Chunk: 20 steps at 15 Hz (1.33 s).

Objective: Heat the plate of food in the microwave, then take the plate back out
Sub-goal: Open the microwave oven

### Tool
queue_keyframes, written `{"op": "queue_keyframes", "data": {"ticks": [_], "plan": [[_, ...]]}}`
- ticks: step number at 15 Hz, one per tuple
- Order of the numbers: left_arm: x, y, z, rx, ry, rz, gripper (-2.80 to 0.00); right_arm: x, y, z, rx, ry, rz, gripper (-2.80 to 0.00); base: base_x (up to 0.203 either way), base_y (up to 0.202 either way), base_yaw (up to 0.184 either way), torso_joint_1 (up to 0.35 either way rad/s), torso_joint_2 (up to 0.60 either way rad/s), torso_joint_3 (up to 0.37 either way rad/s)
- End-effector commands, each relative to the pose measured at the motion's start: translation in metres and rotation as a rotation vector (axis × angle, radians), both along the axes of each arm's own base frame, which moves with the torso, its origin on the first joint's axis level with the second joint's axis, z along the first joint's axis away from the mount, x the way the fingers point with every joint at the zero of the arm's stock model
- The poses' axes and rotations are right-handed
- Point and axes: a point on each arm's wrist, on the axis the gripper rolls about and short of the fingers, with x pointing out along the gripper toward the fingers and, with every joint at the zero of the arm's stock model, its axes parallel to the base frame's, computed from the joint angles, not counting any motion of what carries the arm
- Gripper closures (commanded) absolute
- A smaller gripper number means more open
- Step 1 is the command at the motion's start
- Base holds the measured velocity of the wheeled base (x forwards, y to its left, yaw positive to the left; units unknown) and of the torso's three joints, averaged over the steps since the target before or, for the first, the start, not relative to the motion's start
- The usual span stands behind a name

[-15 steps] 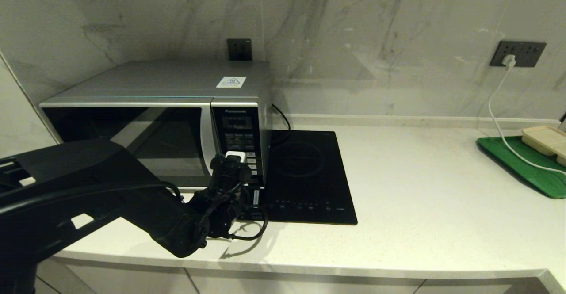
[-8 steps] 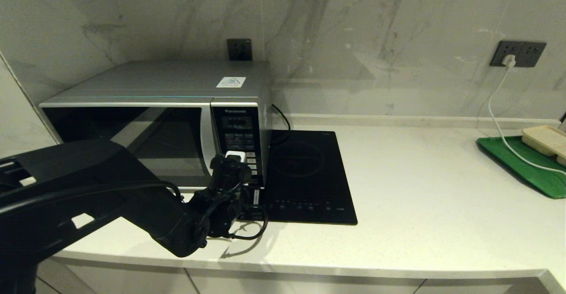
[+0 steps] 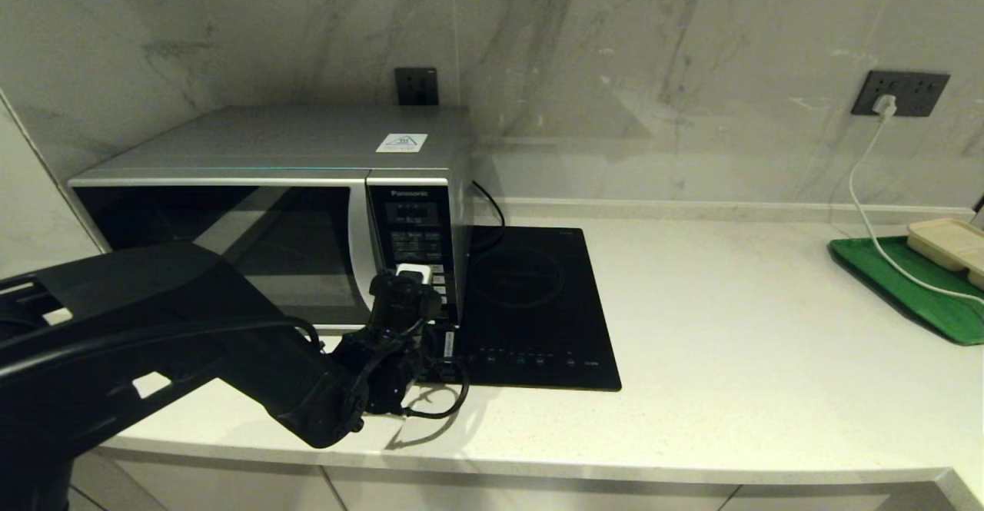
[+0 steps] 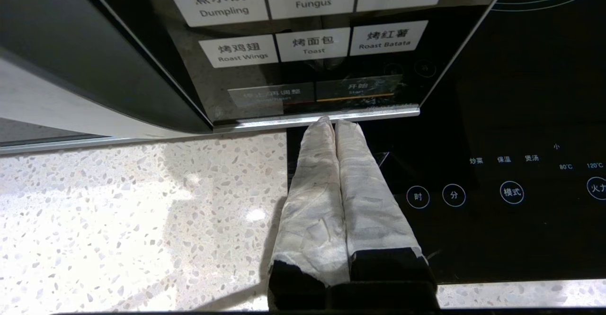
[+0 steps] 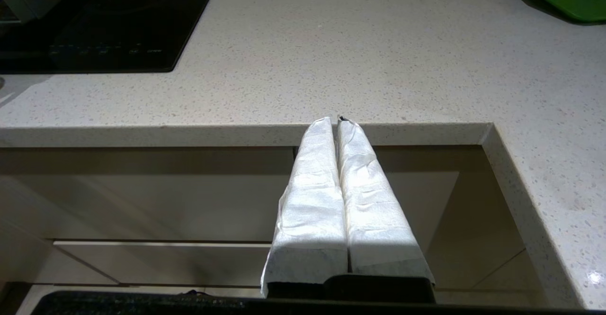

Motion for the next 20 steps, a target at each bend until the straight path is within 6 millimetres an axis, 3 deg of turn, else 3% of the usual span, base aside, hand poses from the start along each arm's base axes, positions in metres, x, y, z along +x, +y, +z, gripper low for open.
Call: {"op": "queue_keyframes", "data": {"ticks": [1,20], "plan": [[0.0002,-0.0023,-0.0002,-0.003,-0.005,-0.002,0.00,0.0001,0.0000,-0.0001,0.001,0.002,0.000,0.00,0.000,0.000,0.000,0.000,0.00,0.000],[0.0066,-0.0029,-0.0040,-0.010,-0.005,0.009,0.00,0.0001,0.0000,-0.0001,0.001,0.002,0.000,0.00,0.000,0.000,0.000,0.000,0.00,0.000]]}}
